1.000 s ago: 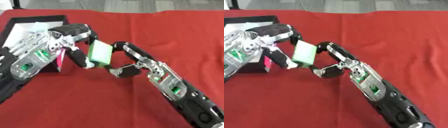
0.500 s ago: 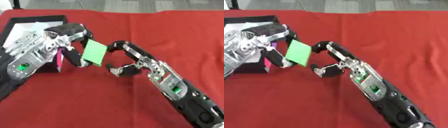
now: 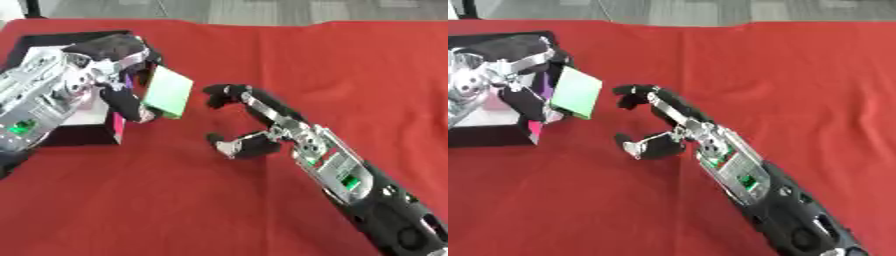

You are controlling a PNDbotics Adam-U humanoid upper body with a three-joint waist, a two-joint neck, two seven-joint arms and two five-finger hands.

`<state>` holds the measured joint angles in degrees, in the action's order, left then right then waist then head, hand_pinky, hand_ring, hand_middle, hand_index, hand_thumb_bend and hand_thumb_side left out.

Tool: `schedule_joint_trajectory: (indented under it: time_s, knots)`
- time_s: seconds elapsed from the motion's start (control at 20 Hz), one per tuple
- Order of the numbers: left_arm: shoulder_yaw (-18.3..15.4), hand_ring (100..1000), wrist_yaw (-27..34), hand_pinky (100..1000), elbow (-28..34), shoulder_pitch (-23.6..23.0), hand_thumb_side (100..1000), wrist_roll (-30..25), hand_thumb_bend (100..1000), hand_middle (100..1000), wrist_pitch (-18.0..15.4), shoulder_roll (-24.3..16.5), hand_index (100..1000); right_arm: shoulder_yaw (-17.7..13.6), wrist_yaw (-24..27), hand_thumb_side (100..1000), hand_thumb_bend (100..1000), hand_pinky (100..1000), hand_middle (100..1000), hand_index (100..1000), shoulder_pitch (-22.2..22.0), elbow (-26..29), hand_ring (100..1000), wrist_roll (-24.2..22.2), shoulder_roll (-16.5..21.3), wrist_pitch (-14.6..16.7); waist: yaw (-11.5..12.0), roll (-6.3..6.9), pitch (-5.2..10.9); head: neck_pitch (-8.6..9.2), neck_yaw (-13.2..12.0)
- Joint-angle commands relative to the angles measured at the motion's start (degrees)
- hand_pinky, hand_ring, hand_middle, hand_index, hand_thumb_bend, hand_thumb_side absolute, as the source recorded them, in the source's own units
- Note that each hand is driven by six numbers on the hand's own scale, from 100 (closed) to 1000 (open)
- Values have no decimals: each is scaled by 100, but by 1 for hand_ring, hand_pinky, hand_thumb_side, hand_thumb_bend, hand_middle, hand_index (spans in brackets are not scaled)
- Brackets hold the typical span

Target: Pick up the objects with one hand, pass them to the other hand, and then place them into the box on the other side of the table.

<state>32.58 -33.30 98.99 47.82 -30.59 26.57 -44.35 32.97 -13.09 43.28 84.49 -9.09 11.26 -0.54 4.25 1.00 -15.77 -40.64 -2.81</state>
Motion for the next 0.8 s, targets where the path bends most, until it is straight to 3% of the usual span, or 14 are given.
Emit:
schedule_joint_trajectory:
  time_s: [0.05,0.25,0.6,0.8]
  knots:
    - [-178,638,35,741,146,6,100,19,314,386,27,-266,352,-17,-29,100,285,921,732,903,71,123,799,53,15,-41,2,45,152,61,-1]
    - [-330,638,72,740,245,-155,100,92,311,385,113,-447,352,-25,-10,100,290,921,733,903,76,114,799,112,34,-85,-3,47,149,72,-6]
    - [-1115,636,212,741,214,-718,100,672,288,377,496,-974,348,-31,52,100,280,920,735,904,99,174,799,181,76,-129,10,32,142,92,-77]
    - [-1559,637,241,743,-265,-969,100,1060,267,379,724,-1109,350,-38,85,100,276,919,734,902,108,223,797,211,97,-148,20,17,138,113,-74]
